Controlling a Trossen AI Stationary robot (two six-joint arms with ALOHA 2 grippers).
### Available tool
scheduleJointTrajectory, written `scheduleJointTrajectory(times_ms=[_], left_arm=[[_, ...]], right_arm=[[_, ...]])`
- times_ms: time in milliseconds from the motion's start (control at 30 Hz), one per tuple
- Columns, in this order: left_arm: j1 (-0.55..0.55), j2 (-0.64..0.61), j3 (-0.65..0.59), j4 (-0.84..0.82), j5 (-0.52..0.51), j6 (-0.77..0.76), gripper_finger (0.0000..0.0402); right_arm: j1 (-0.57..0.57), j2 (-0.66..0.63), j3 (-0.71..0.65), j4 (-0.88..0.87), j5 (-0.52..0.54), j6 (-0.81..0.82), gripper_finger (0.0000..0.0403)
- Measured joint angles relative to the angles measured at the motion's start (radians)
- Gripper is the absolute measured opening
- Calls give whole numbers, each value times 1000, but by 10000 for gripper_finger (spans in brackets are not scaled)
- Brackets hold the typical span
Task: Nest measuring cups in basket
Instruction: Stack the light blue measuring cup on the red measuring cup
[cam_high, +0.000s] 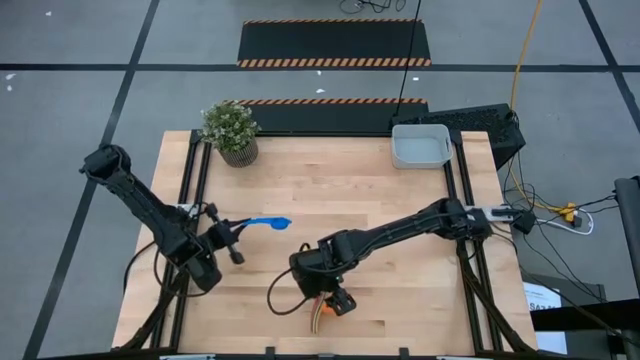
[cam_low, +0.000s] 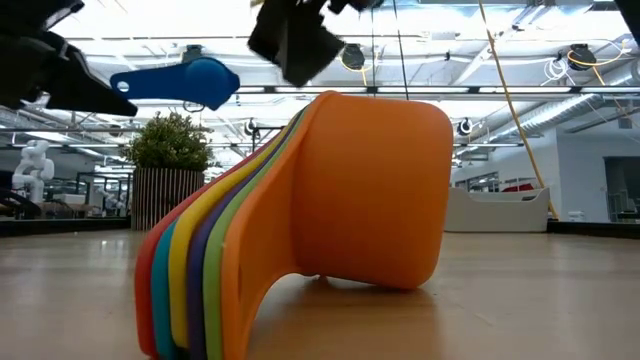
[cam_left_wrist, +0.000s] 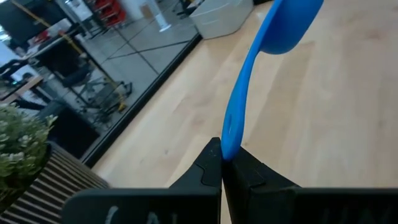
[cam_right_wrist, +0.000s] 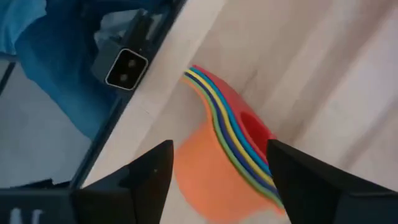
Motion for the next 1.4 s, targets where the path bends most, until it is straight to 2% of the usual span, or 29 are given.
scheduleJointTrajectory(times_ms=[233, 433, 633, 867, 1033, 1400], left_arm=[[68, 0, 0, -8, 0, -1, 1], [106, 0, 0, -7, 1, -26, 1], [131, 0, -1, 11, 1, -30, 1], [141, 0, -1, 27, 2, -22, 1], [141, 0, 0, 32, 2, -20, 1], [138, 0, 0, 37, 4, -2, 1]], right_arm=[[-6, 38, 0, 11, -10, -188, 286], [-27, 61, 0, 7, -64, -298, 290], [-40, 118, 0, 1, -170, -326, 290], [-39, 138, 0, -9, -163, -342, 289], [-40, 131, 0, -12, -122, -357, 265], [-38, 127, 2, -39, -23, -363, 166]])
